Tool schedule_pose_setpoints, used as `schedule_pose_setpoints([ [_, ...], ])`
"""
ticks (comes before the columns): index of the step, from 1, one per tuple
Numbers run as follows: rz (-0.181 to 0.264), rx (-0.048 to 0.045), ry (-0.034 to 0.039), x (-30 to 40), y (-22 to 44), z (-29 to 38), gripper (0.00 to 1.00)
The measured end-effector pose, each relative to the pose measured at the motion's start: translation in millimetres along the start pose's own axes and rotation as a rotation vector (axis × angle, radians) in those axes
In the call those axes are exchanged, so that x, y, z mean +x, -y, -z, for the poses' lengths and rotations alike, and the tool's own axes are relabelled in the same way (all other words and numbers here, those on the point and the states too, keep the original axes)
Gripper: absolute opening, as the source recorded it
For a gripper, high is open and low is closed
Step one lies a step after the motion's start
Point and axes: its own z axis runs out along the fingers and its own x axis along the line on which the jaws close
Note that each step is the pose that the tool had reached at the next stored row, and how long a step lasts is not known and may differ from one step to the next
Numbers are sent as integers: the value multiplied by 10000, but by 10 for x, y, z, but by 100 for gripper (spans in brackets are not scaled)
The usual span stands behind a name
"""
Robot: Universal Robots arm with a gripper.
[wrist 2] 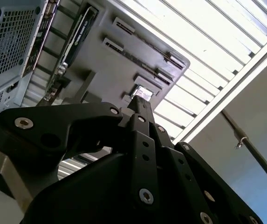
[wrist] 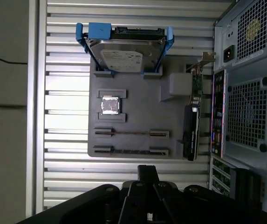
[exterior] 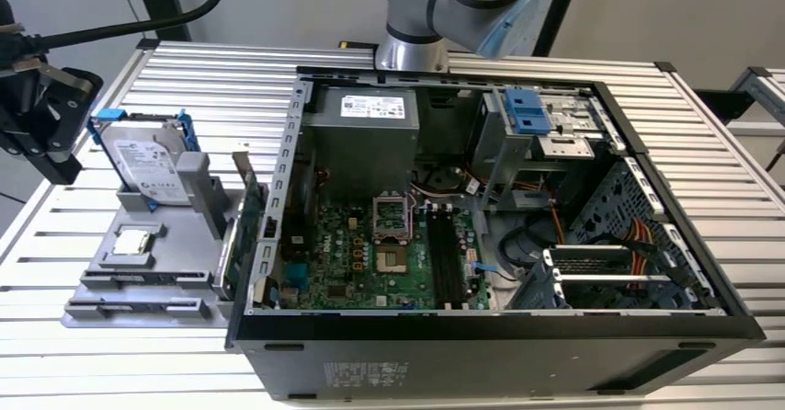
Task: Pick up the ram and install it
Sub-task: 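Pick up the ram and move it above insertion slot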
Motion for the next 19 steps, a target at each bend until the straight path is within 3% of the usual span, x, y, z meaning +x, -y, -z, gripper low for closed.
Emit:
schedule_pose_setpoints([
  [4,174,-2,-10,1,-1,1,0],
  [19,1498,-27,-72,0,0,0,0],
])
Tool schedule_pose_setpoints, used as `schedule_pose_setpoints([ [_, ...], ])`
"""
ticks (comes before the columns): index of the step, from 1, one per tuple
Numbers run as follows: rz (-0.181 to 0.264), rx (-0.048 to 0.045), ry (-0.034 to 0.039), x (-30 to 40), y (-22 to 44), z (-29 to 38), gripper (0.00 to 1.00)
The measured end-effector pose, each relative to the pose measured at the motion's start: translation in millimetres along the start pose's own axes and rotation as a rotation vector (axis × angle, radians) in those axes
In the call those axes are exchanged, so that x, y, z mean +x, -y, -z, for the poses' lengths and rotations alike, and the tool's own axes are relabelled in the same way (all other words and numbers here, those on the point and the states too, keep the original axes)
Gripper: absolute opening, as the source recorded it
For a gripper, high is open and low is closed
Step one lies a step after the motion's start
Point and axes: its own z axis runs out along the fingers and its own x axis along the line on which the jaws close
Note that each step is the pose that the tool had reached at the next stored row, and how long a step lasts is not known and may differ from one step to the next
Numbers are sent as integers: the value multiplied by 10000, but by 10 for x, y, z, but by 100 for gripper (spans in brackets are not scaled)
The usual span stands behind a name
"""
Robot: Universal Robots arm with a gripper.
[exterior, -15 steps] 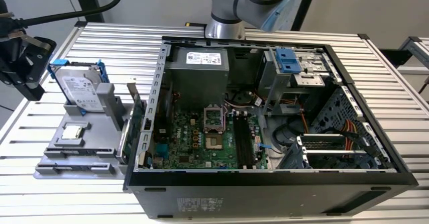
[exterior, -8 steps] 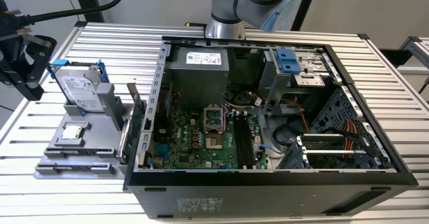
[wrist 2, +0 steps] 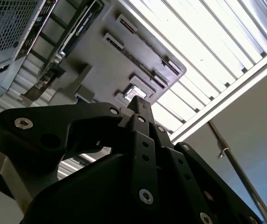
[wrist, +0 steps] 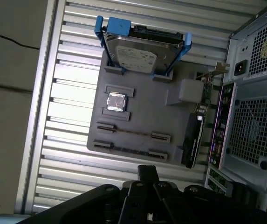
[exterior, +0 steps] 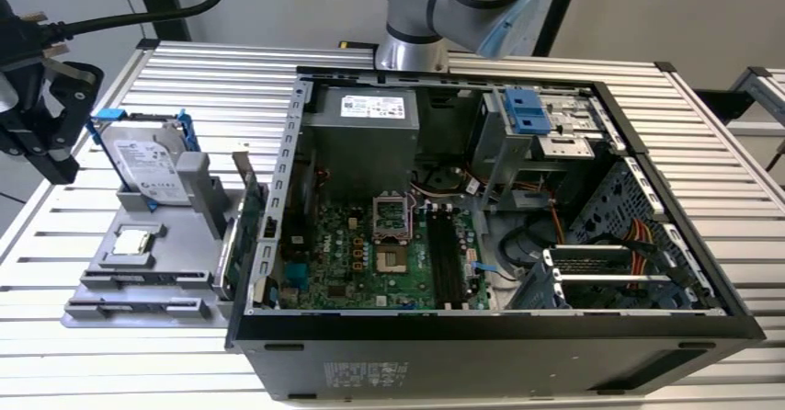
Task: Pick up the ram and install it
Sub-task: 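Pick up the ram and move it above insertion slot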
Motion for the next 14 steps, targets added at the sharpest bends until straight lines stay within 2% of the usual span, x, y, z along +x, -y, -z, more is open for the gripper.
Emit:
schedule_pose_setpoints([
  [10,48,0,-3,0,0,0,0],
  [14,194,-3,-9,0,0,0,0],
])
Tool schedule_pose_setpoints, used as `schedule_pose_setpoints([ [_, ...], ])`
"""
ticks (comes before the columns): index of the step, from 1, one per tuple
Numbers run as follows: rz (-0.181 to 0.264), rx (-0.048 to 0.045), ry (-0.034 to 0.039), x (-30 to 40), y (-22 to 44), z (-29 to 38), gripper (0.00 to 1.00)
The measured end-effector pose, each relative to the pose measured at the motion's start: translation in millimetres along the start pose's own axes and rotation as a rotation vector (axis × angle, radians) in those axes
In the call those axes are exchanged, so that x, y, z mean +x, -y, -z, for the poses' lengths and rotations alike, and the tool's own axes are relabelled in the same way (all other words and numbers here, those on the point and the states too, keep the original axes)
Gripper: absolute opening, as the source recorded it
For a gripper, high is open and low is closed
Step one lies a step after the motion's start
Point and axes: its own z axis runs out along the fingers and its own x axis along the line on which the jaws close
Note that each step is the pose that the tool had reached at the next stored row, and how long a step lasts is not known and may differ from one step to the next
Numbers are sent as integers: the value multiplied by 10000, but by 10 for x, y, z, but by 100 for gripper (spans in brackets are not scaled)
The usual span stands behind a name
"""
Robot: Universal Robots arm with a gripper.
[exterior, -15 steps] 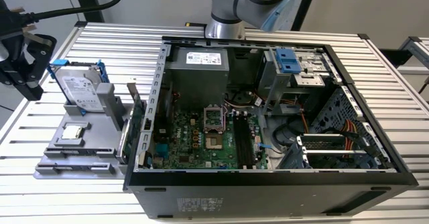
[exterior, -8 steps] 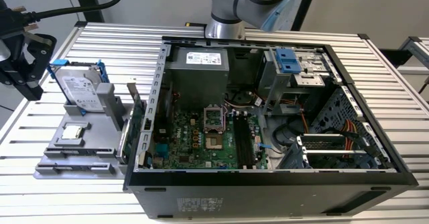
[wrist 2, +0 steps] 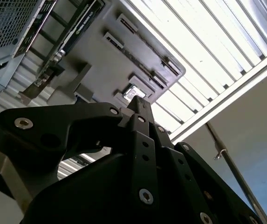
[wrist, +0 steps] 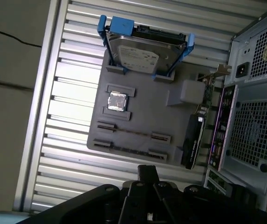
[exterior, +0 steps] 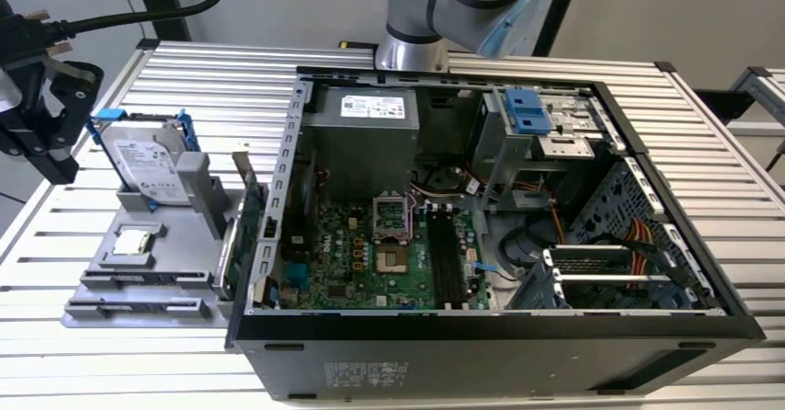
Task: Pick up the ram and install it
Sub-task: 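Pick up the ram and move it above insertion slot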
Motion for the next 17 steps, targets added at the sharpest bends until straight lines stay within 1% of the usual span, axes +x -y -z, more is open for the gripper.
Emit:
schedule_pose_setpoints([
  [17,897,-16,-43,0,0,1,0],
])
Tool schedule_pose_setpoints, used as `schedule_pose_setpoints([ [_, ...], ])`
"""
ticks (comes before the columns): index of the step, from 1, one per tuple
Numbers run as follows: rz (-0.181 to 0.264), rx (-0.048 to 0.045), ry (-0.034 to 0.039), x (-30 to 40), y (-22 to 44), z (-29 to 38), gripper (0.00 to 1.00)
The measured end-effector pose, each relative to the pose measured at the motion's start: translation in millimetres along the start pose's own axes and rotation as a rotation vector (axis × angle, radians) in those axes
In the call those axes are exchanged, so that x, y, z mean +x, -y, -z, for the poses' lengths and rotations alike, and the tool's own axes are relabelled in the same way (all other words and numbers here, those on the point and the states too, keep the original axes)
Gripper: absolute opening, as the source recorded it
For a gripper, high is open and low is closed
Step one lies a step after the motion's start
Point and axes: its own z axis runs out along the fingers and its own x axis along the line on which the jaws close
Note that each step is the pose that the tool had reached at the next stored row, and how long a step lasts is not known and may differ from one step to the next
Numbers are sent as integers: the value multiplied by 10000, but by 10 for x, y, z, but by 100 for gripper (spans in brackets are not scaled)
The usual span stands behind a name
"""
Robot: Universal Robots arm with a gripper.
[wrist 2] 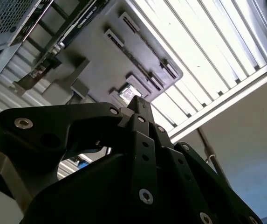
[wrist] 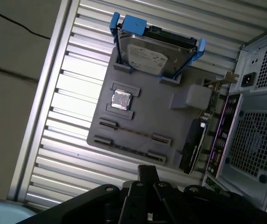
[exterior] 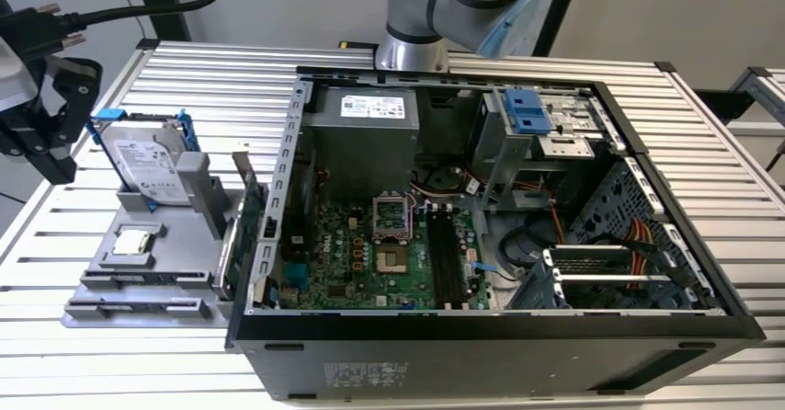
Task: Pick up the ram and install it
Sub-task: 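Pick up the ram and move it above insertion slot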
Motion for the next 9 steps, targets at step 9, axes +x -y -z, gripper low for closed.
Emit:
schedule_pose_setpoints([
  [9,554,-10,-27,0,0,1,0],
])
